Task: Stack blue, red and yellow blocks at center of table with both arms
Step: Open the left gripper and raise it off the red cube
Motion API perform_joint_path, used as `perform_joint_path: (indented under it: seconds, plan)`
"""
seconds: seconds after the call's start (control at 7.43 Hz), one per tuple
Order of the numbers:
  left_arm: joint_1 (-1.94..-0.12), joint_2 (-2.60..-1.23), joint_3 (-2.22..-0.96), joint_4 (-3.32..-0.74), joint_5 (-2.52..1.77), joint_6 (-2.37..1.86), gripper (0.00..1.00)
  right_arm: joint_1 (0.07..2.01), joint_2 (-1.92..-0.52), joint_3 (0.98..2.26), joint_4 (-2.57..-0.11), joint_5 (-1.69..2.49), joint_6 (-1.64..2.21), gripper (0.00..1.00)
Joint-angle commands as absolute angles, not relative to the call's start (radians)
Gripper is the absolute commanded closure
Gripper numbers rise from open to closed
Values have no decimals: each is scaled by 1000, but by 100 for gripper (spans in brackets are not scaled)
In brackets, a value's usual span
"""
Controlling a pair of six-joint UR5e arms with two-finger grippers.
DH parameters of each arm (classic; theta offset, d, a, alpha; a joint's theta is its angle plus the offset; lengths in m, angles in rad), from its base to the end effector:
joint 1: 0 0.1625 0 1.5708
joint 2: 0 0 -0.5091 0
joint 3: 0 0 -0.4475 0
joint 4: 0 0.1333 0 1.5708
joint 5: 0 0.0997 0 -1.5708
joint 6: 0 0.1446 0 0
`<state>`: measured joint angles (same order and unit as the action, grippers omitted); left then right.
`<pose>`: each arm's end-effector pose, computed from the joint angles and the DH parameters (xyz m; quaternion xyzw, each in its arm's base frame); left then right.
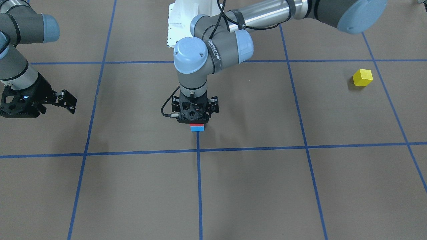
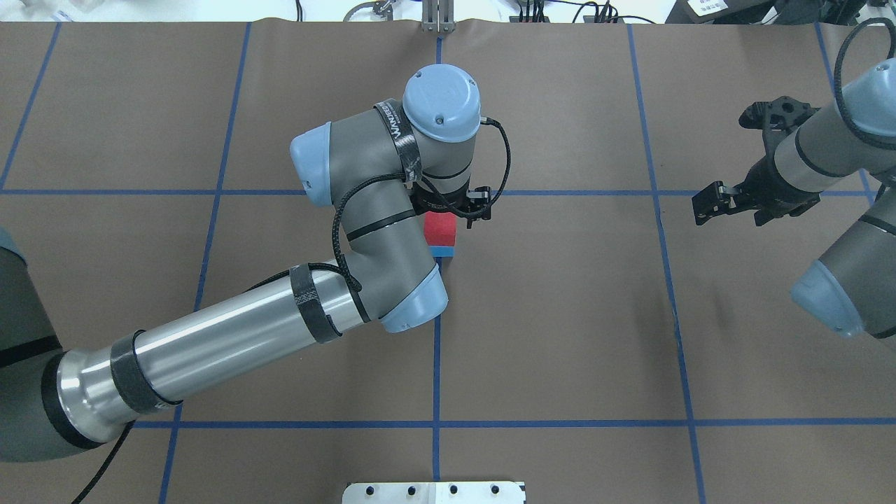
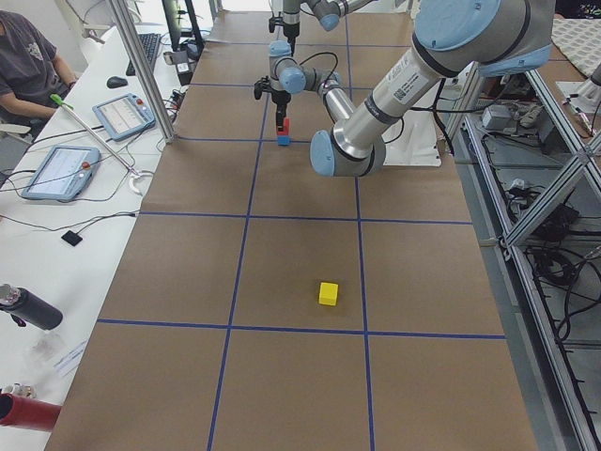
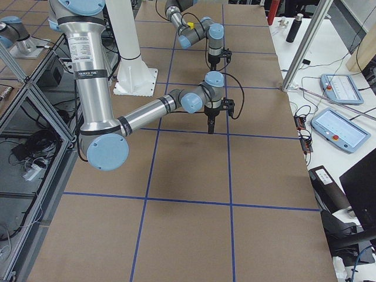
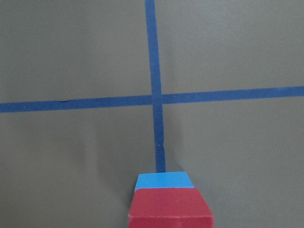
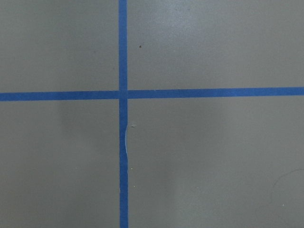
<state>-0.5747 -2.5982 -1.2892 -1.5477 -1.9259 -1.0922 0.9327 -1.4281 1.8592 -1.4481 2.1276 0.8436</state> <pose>0.7346 -0.5746 0.1578 0.0321 0.3839 0.0181 0.9227 -0.3286 -0.5386 0.5314 0.0155 -0.3725 0.0201 0.9277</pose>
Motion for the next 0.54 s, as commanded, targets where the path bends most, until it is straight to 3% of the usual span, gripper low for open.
perform_joint_path:
  seconds: [0.0,0.4]
  plan:
    - [-578,-2526,-1473,-1446,-1930,-1089,1,933,-1430,1859,-1448,2126,844,1]
    - [-623,-2131,-1918,-1385,-1934,-1011,1,934,-1434,1859,-1448,2126,842,1]
